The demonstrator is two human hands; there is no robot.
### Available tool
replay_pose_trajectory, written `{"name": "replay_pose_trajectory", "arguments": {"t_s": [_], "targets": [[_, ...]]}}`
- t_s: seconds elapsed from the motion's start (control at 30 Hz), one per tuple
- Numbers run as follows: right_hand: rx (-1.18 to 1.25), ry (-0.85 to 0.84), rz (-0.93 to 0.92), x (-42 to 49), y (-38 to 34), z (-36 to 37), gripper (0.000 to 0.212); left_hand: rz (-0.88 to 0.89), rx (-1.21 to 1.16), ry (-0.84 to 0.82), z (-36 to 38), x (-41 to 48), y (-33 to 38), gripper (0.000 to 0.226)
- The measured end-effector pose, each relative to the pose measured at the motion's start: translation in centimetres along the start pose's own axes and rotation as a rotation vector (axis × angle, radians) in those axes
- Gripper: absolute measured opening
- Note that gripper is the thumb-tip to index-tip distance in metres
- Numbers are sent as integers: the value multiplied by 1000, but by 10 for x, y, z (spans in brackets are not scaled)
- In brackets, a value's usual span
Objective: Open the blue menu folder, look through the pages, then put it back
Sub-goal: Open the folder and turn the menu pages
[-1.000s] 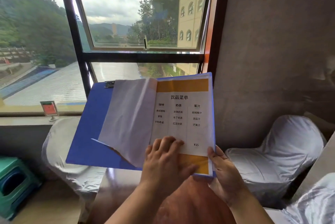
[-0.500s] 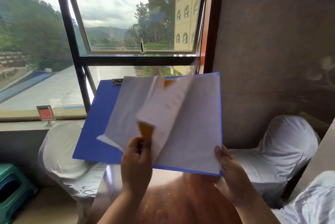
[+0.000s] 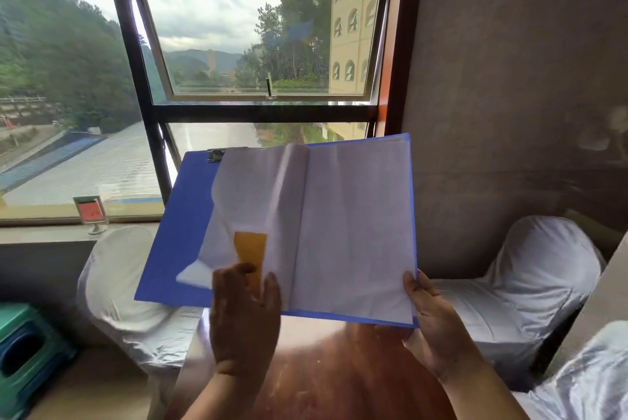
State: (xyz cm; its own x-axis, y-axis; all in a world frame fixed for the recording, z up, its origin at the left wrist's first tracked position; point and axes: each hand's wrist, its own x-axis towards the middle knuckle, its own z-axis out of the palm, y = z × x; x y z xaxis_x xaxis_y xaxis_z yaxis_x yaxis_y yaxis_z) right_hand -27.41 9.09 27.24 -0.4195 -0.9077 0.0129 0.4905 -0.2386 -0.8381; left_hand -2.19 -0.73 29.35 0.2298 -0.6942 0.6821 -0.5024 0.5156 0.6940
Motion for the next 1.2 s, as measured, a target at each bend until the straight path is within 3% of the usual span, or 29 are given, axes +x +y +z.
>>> {"name": "replay_pose_trajectory", "arguments": {"t_s": [0.1,0.17,0.27,0.33,0.5,0.57,0.63,0.7,0.87,0.93,1.0,1.07,1.13,1.2], "targets": [[3,-9,9,1,4,3,31,420,148,60,6,-7,4,28],[-7,-14,5,1,5,6,30,575,215,55,8,-13,7,20],[-17,-9,-2,0,6,7,29,700,306,-38,11,-23,12,26],[-23,-16,0,1,6,4,29,614,362,-83,13,-20,13,27],[-21,5,-17,4,4,-8,34,21,366,-236,10,-1,-2,38],[-37,10,-14,4,3,-10,44,63,362,-297,7,-1,-6,38],[-48,8,-7,4,4,-6,61,321,381,-405,8,-7,1,39],[-17,-16,-3,6,9,-4,66,446,227,-438,12,-15,16,30],[-4,-100,23,9,17,3,60,417,283,-464,27,-26,40,71],[-42,-107,26,6,15,6,62,413,257,-446,28,-23,39,57],[-49,-108,10,4,15,9,50,498,224,-395,29,-19,37,31],[-39,-101,-7,4,14,9,40,570,228,-346,30,-12,36,23],[-33,-113,-8,4,9,5,50,498,161,-307,29,-2,32,23],[-51,-135,-16,3,2,1,63,149,-35,-244,24,7,25,24]]}}
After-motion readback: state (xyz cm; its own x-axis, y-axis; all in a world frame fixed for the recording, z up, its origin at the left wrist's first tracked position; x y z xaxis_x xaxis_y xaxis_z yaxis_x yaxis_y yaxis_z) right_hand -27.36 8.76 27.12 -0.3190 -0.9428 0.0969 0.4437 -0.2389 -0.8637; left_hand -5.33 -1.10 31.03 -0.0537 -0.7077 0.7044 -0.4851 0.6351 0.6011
